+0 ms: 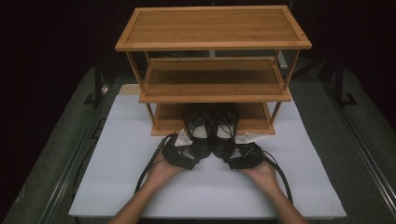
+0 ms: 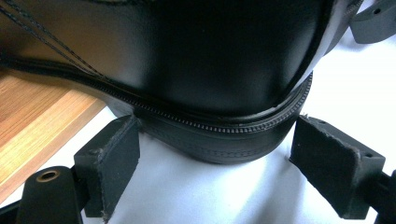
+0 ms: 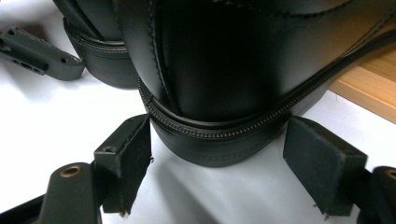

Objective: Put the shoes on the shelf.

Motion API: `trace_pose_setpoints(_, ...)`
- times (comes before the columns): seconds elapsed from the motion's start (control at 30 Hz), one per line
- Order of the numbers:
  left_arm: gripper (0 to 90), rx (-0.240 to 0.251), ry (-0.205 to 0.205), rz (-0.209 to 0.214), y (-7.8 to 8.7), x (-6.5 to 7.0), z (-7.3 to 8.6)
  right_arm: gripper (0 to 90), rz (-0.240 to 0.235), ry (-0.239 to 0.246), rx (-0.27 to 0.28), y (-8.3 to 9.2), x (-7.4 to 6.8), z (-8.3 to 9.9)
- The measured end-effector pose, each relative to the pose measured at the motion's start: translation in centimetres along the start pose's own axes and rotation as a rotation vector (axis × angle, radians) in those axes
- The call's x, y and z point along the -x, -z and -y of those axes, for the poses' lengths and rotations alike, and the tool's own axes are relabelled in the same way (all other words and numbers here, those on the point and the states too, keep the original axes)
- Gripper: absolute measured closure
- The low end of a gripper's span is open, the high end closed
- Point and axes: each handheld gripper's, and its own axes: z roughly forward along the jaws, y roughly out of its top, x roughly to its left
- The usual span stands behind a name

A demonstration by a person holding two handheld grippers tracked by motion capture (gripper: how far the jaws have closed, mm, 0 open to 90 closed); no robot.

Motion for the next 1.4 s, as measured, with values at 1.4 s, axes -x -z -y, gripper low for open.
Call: trace_pose_setpoints(1.4, 15.6, 0.055, 0.115, 0.022, 0.2, -3.9, -3.6, 24.4, -0.019, -0.064, 0.052, -0.1, 2.8, -4.3)
